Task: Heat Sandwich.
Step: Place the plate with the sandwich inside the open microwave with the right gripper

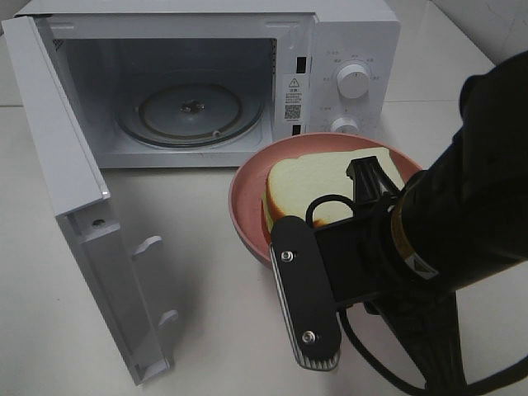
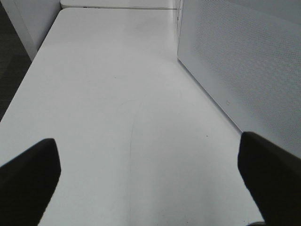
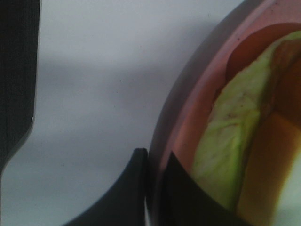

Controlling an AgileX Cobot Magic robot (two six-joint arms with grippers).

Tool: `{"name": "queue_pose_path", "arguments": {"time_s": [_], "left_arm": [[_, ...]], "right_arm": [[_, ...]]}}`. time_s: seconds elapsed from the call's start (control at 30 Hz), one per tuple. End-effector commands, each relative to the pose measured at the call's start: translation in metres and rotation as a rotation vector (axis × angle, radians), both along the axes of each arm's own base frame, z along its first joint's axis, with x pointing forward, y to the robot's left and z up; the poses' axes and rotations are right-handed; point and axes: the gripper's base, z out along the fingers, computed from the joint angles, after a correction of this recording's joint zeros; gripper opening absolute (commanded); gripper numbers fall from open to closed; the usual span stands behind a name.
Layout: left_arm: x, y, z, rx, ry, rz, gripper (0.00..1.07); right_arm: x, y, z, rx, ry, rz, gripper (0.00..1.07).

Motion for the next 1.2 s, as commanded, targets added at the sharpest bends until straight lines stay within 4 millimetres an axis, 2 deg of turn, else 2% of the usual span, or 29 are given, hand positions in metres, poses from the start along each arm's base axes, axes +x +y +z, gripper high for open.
{"name": "queue_pose_path", "arguments": {"time_s": [0.03, 0.13, 0.33, 0.73, 1.2], "left_arm": [[-0.004, 0.000, 0.001, -0.003, -0.037, -0.007, 0.98], [-0.004, 0.000, 0.001, -0.003, -0.037, -0.007, 0.98], [-0.004, 0.000, 0.001, -0.003, -0.037, -0.007, 0.98], [-0.004, 0.000, 0.001, -0.003, -0.037, -0.007, 0.98], [-0.004, 0.000, 0.001, -0.003, -0.037, -0.007, 0.98]], "right_arm": [[0.001, 0.002, 0.003, 0.009, -0.028, 0.073, 0.00], [0.002, 0.003, 0.003, -0.011, -0.035, 0.157, 0.00], [0.007, 0.001, 0.003, -0.010, -0.033, 0.195, 0.00], [0.034, -0.017, 0.001, 0.003, 0.014, 0.371, 0.00], [0.055, -0.040, 0.001, -0.049, 0.017, 0.496, 0.00]]}}
